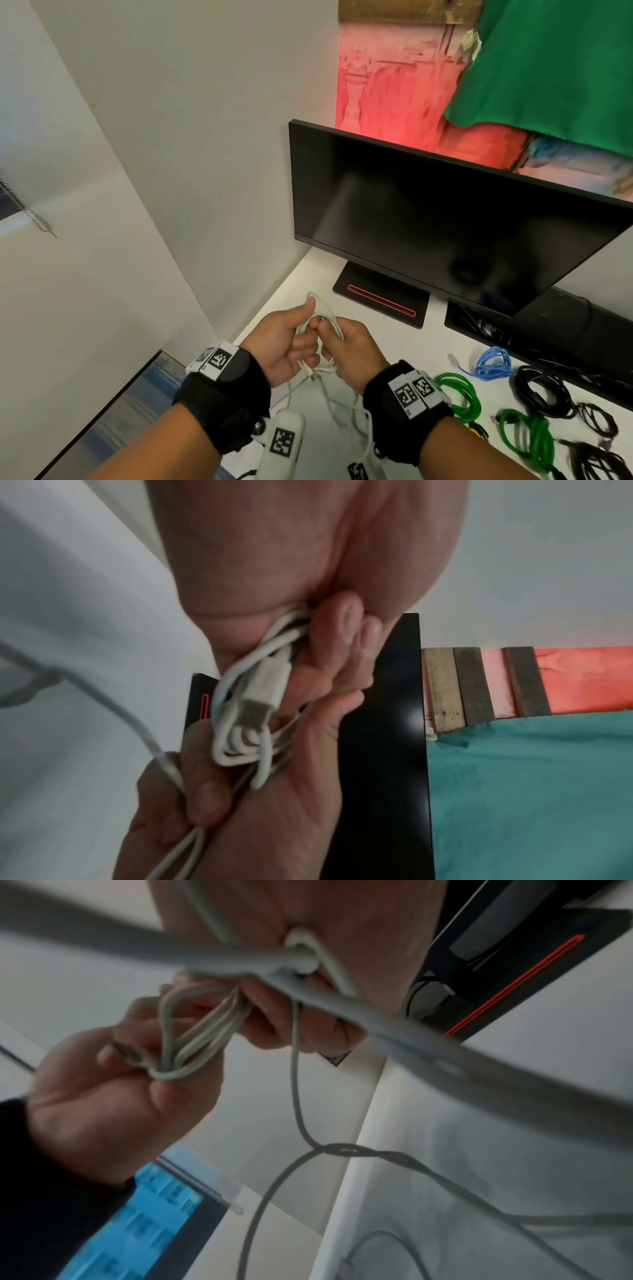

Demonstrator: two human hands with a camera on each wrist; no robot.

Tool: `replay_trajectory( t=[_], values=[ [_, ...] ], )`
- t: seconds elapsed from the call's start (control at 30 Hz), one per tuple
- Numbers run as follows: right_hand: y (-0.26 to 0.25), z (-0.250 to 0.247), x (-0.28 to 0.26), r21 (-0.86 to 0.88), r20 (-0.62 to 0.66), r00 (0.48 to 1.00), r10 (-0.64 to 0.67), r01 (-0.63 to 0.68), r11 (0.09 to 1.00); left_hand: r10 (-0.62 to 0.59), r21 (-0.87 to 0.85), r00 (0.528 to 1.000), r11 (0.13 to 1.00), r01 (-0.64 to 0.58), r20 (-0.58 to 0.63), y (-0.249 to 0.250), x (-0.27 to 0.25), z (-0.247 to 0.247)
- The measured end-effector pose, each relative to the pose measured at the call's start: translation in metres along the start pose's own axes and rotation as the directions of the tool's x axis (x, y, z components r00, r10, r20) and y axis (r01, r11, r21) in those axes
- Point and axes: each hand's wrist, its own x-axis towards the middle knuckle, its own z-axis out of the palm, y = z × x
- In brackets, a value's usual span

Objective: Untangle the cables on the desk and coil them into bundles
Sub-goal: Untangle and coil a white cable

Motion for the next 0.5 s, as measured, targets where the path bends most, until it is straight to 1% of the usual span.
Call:
replay_trajectory(
  t=[0.03, 0.1, 0.13, 0.17, 0.2, 0.23, 0.3, 0.37, 0.4, 0.43, 0.47, 0.5],
  values=[
    [-0.001, -0.003, 0.0, 0.028, 0.025, 0.999, 0.027, -0.027, 0.999, 0.001, 0.028, 1.0, 1.0, -0.001, -0.019, 0.001, 0.0, 0.0],
    [-0.001, -0.015, -0.001, 0.161, 0.092, 0.992, 0.084, -0.098, 0.982, 0.007, 0.027, 1.0, 1.0, -0.006, -0.026, 0.004, -0.001, 0.0],
    [-0.002, -0.023, -0.001, 0.218, 0.123, 0.987, 0.099, -0.124, 0.968, 0.018, -0.003, 1.0, 1.0, -0.018, -0.025, 0.006, -0.001, -0.002],
    [-0.001, -0.032, -0.002, 0.24, 0.136, 0.985, 0.106, -0.137, 0.961, 0.038, -0.045, 0.999, 0.998, -0.039, -0.025, 0.01, -0.002, -0.006],
    [-0.002, -0.041, -0.001, 0.227, 0.133, 0.984, 0.116, -0.144, 0.963, 0.06, -0.09, 0.998, 0.994, -0.062, -0.025, 0.015, -0.003, -0.01],
    [-0.001, -0.049, 0.0, 0.176, 0.107, 0.985, 0.133, -0.151, 0.973, 0.078, -0.13, 0.997, 0.988, -0.08, -0.021, 0.019, -0.005, -0.015],
    [-0.002, -0.059, 0.002, 0.006, 0.012, 0.985, 0.174, -0.174, 0.985, 0.113, -0.172, 0.994, 0.979, -0.112, -0.005, 0.026, -0.008, -0.022],
    [-0.003, -0.061, 0.004, -0.162, -0.089, 0.982, 0.169, -0.181, 0.97, 0.168, -0.156, 0.986, 0.973, -0.168, -0.012, 0.028, -0.009, -0.023],
    [-0.005, -0.058, 0.003, -0.243, -0.107, 0.982, 0.156, -0.178, 0.954, 0.208, -0.142, 0.978, 0.967, -0.21, -0.026, 0.028, -0.008, -0.021],
    [-0.006, -0.051, 0.001, -0.32, -0.088, 0.986, 0.14, -0.161, 0.934, 0.256, -0.126, 0.966, 0.957, -0.26, -0.045, 0.027, -0.006, -0.018],
    [-0.006, -0.04, -0.002, -0.386, -0.036, 0.992, 0.125, -0.129, 0.914, 0.31, -0.098, 0.948, 0.944, -0.316, -0.072, 0.025, -0.003, -0.015],
    [-0.005, -0.028, -0.006, -0.435, 0.043, 0.992, 0.118, -0.087, 0.896, 0.361, -0.042, 0.927, 0.929, -0.367, -0.106, 0.022, 0.0, -0.011]
  ],
)
